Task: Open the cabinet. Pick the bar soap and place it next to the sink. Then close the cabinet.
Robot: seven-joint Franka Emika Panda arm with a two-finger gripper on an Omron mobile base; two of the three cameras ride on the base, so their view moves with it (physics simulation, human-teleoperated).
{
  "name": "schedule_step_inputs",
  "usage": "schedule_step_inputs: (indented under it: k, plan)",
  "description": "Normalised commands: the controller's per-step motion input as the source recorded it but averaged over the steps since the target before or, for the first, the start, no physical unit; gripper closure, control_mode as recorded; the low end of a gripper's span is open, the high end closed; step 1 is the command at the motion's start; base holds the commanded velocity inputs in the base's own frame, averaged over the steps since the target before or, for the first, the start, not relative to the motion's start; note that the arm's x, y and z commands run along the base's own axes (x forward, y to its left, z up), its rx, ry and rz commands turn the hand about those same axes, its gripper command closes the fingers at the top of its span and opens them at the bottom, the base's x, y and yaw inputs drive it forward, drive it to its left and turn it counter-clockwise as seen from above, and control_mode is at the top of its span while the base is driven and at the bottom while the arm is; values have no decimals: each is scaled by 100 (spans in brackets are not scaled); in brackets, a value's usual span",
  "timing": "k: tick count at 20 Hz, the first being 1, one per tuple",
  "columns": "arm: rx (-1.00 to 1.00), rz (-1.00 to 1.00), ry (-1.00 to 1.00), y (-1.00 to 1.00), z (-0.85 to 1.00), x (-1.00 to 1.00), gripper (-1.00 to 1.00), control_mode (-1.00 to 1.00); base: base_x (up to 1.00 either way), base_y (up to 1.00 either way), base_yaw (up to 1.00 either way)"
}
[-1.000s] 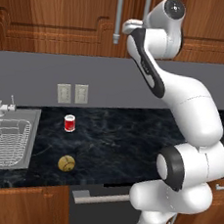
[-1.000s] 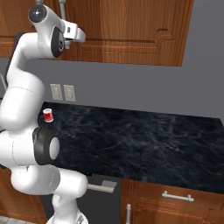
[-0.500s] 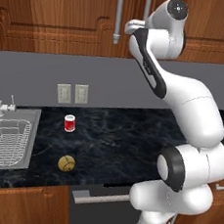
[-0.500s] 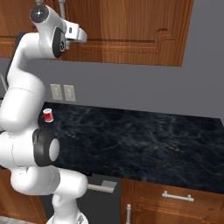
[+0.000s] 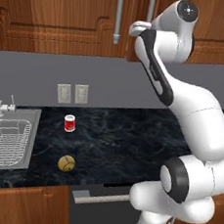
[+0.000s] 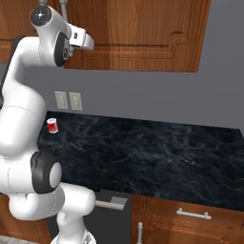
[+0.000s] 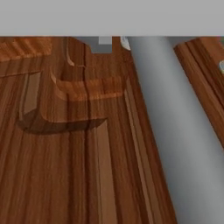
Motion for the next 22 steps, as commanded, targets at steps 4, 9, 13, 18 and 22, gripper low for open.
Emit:
schedule_step_inputs:
  k: [4, 9, 13, 18, 22]
  plan:
    - [6, 0, 0, -50, 0, -57, 100, -100, 0, 0, 0]
    - [5, 0, -6, -63, -12, -80, 100, -100, 0, 0, 0]
    - [2, 0, -8, -66, -12, -82, 100, -100, 0, 0, 0]
    - [0, 0, -4, -66, -5, -74, 100, -100, 0, 0, 0]
    - [0, 0, 0, -67, 0, -63, 100, -100, 0, 0, 0]
